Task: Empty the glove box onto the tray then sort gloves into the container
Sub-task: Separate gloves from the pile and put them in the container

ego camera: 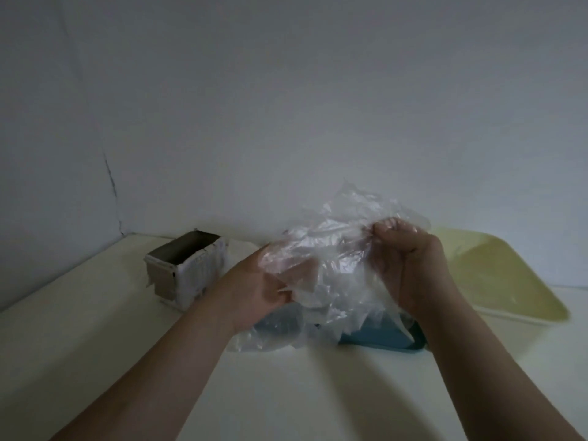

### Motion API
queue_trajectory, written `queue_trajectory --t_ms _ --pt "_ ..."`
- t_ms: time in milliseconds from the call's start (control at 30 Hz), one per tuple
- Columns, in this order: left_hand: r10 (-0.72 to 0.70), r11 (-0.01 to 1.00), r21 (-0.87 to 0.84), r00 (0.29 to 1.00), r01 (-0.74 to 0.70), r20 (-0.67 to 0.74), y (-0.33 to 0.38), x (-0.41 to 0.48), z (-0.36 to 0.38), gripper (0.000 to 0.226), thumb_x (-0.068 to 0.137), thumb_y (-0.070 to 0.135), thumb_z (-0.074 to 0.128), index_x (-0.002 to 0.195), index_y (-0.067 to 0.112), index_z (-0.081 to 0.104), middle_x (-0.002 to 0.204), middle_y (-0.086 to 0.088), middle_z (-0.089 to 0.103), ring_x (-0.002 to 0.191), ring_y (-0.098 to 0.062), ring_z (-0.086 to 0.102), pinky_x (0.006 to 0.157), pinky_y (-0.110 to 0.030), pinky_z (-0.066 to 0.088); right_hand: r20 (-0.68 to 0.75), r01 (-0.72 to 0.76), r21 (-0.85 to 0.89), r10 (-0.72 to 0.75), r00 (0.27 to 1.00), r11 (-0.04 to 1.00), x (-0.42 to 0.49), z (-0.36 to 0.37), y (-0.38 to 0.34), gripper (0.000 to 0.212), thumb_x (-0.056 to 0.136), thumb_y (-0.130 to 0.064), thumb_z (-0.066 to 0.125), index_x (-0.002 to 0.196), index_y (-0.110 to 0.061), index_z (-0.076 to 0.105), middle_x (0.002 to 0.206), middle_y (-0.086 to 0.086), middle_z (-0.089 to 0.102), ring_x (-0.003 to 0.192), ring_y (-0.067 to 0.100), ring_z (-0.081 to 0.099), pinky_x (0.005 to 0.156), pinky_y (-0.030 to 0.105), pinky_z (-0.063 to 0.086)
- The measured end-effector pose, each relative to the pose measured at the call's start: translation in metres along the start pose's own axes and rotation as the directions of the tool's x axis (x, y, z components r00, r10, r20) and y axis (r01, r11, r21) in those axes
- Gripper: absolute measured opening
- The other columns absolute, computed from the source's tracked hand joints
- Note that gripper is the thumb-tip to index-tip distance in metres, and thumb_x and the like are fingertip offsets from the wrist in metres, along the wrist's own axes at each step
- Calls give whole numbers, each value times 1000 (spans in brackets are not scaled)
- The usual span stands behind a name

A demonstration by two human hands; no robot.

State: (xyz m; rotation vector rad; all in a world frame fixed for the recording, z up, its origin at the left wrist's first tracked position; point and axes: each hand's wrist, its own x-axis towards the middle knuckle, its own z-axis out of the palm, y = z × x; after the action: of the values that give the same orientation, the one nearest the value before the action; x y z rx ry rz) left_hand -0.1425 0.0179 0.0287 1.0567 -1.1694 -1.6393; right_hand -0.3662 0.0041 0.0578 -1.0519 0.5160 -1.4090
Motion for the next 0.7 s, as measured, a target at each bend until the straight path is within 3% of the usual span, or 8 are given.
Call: queue_trajectory --t_ms 33,100,200,333,400,500,600,700 --pt "67 997 -34 998 -68 -15 0 -4 6 22 90 43 56 105 31 47 70 55 54 80 39 49 80 6 37 8 -43 -66 43 999 997 -2 -4 1 8 82 2 53 77 -1 59 64 6 58 52 16 58 50 25 48" --pt "208 975 -62 977 -211 -55 2 -10 14 12 99 11 63 102 22 62 87 24 74 80 18 67 71 -6 52 -2 -147 -228 151 989 962 -3 -16 0 9 84 -1 58 83 1 66 73 13 63 57 24 57 48 26 47" --pt "244 915 -287 955 -284 -167 15 -3 18 6 94 13 66 94 10 72 105 -10 77 96 -16 77 86 -39 64 -94 -201 -465 178 980 862 -1 -35 -18 12 99 -10 62 97 -1 70 94 20 75 62 26 64 51 31 54" --pt "290 930 -182 941 -320 -174 28 13 22 13 97 17 63 102 8 70 116 -16 76 97 -29 77 76 -41 64 -165 -95 -630 -13 986 771 8 -64 -70 14 101 -18 63 101 -6 70 85 18 72 52 24 64 48 34 56" --pt "284 940 -155 949 -304 -140 32 23 33 16 102 15 58 110 7 69 122 -19 74 99 -33 76 76 -41 64 -154 -57 -772 -98 983 633 15 -85 -96 14 101 -20 64 99 -8 72 72 14 66 43 21 54 40 27 44" --pt "271 957 -96 961 -275 -53 41 38 54 16 101 16 58 107 9 71 126 -19 72 102 -34 76 72 -40 64 -140 -112 -924 -50 989 364 28 -117 -123 13 99 -24 68 95 -14 74 61 7 65 38 17 47 37 23 34" --pt "263 965 -23 962 -262 68 56 39 70 14 99 20 58 102 12 69 130 -15 71 112 -34 73 63 -35 64 -208 -208 -973 6 978 104 43 -147 -126 16 97 -22 67 85 -12 72 67 9 70 41 20 57 39 26 44" --pt "262 964 -13 945 -265 195 74 36 85 15 97 20 56 104 11 65 135 -12 69 114 -36 72 54 -30 61 -231 -231 -973 15 973 -6 62 -172 -118 17 92 -17 66 77 -11 70 73 12 74 54 24 66 59 37 60"
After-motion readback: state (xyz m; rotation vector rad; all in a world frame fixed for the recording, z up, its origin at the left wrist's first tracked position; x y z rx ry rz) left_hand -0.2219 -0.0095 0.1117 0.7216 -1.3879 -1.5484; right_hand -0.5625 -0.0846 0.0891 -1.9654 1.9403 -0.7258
